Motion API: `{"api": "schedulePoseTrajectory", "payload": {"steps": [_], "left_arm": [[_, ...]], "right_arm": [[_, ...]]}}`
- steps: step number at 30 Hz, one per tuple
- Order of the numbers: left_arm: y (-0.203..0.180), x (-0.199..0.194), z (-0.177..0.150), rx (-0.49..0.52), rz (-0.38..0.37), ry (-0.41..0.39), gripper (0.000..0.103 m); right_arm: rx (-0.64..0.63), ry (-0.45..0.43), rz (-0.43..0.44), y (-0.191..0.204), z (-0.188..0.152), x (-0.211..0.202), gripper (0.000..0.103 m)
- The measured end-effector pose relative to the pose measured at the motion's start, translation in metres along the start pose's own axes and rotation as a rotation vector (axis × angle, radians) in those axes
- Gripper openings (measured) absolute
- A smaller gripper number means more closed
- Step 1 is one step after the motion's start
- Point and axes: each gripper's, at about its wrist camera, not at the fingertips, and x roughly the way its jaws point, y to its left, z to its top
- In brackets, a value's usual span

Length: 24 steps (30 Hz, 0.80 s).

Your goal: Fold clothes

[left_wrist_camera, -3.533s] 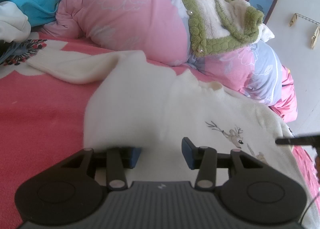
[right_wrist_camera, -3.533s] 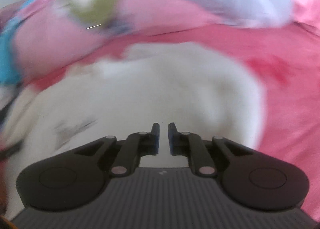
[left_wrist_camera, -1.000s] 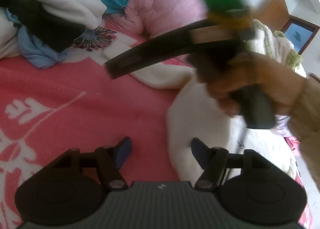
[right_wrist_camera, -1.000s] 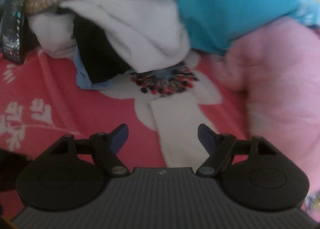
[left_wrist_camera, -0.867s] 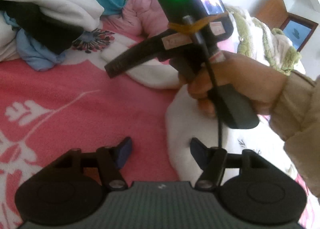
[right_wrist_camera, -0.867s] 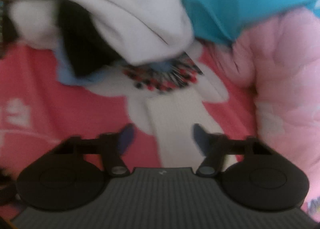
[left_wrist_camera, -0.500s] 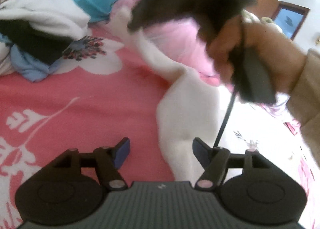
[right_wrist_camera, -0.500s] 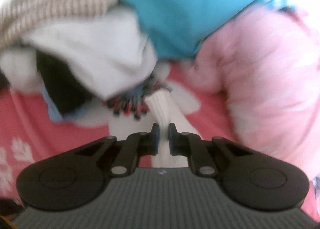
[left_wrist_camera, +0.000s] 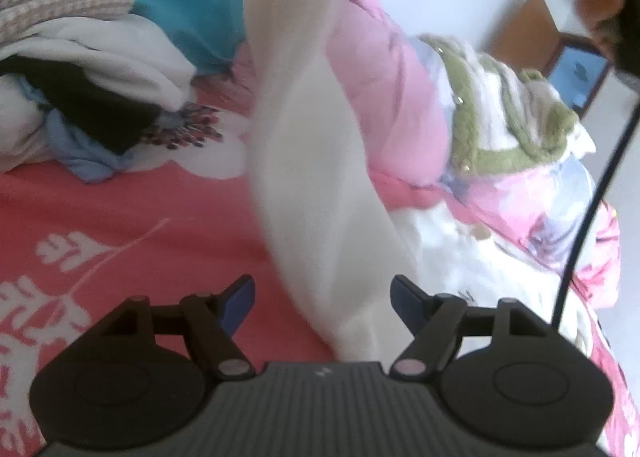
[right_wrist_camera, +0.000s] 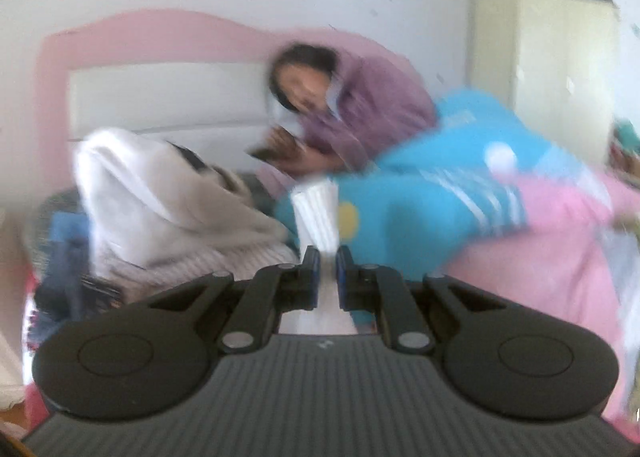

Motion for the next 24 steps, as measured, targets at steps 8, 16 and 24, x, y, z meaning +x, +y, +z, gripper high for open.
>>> {"api": "schedulePoseTrajectory", "payload": {"steps": [8, 16, 24], "left_arm": [[0.008, -0.001, 0.002, -0.053, 0.021, -0.01, 0.076], [0.016, -0.001, 0.003, -0.106, 0.03, -0.002, 0.076], [0.031, 0.011, 0.0, -0.177, 0.041, 0.047, 0.075]], "right_arm": [[-0.032, -0.013, 0.154, 0.044, 0.014, 0.005, 0.007], [-0.072, 0.118, 0.261, 0.098, 0.001, 0.054, 0.007], [-0.142, 0.292, 0.319, 0.151, -0.025, 0.094, 0.052]]}}
